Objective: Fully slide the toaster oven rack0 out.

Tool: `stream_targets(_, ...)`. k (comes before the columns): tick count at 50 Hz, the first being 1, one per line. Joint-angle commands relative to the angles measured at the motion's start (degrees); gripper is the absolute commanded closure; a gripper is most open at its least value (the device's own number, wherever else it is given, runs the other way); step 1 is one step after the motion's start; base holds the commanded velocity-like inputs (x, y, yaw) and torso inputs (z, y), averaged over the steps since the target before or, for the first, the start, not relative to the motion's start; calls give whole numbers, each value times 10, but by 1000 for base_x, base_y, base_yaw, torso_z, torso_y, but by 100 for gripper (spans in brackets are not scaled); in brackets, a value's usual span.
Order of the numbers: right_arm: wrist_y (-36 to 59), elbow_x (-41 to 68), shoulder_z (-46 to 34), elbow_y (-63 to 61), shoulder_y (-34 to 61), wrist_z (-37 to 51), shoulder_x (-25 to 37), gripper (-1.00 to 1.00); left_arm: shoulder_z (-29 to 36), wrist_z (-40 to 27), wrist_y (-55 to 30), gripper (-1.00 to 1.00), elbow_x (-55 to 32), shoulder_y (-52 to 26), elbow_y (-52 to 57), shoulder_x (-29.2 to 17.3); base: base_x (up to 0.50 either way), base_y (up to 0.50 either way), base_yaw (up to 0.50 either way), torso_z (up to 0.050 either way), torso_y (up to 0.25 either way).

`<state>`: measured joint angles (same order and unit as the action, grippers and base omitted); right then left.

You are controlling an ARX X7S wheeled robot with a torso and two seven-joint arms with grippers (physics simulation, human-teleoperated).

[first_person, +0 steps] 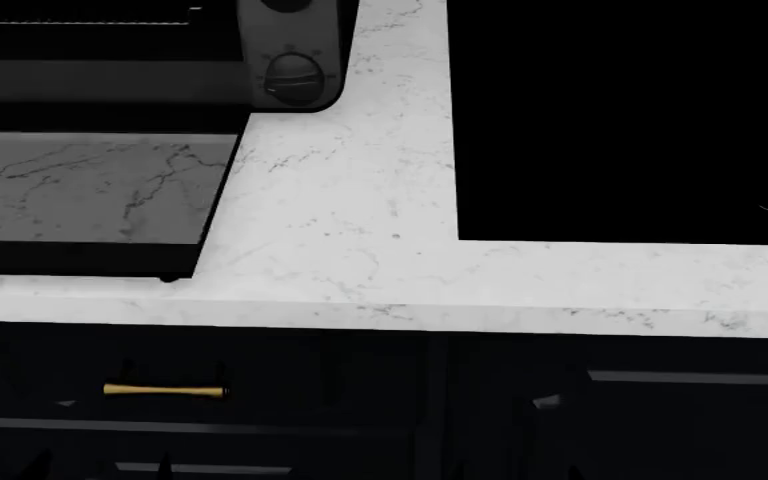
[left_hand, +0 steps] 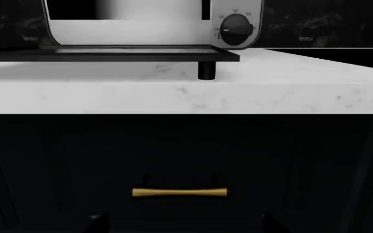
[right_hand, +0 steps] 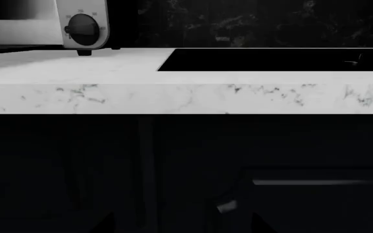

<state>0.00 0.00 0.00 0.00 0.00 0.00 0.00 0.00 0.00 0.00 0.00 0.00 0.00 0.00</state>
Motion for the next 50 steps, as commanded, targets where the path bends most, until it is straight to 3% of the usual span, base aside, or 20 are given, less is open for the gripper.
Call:
stream_targets(1,0,5,-6,0,-1,6,5,-100,72,-72,5,-100,-60,0,0,-60,0,0,0,0,0)
stream_targets(9,3,20,-30,-7,-10,26,22,-100,83,-105,-14,-100,-22,-4,7,-68,0,0,0,0,0)
stream_targets(16,17,19,-32,-16,-3,54,27,-100,84,-104,18,-100,-32,7,19,-72,0,0,0,0,0)
stream_targets(22,168,-23,-50,-189,-20,90,41,-100,81,-90,-124,-100,-53,35,192,-106,0,0,0,0,0)
stream_targets(31,348,-51,-70,-317,0,86,61,-100,59,-87,-321,-100,-111,56,401,-151,0,0,0,0,0)
stream_targets(39,473,-59,-76,-423,34,69,81,-100,-29,-111,-531,-100,-207,2,589,-160,0,0,0,0,0)
stream_targets(41,491,-58,-75,-428,45,67,83,-100,-44,-163,-551,-100,-284,-18,600,-195,0,0,0,0,0)
stream_targets(43,528,-64,-81,-454,58,60,91,-100,-39,-280,-539,-100,-424,-46,600,-282,0,0,0,0,0)
stream_targets(45,566,-70,-93,-474,80,53,103,-100,-35,-352,-535,-100,-511,-72,599,-332,0,0,0,0,0)
stream_targets(50,678,-76,-109,-525,158,24,128,-100,-46,-434,-546,-100,-633,-120,596,-393,0,0,0,0,0)
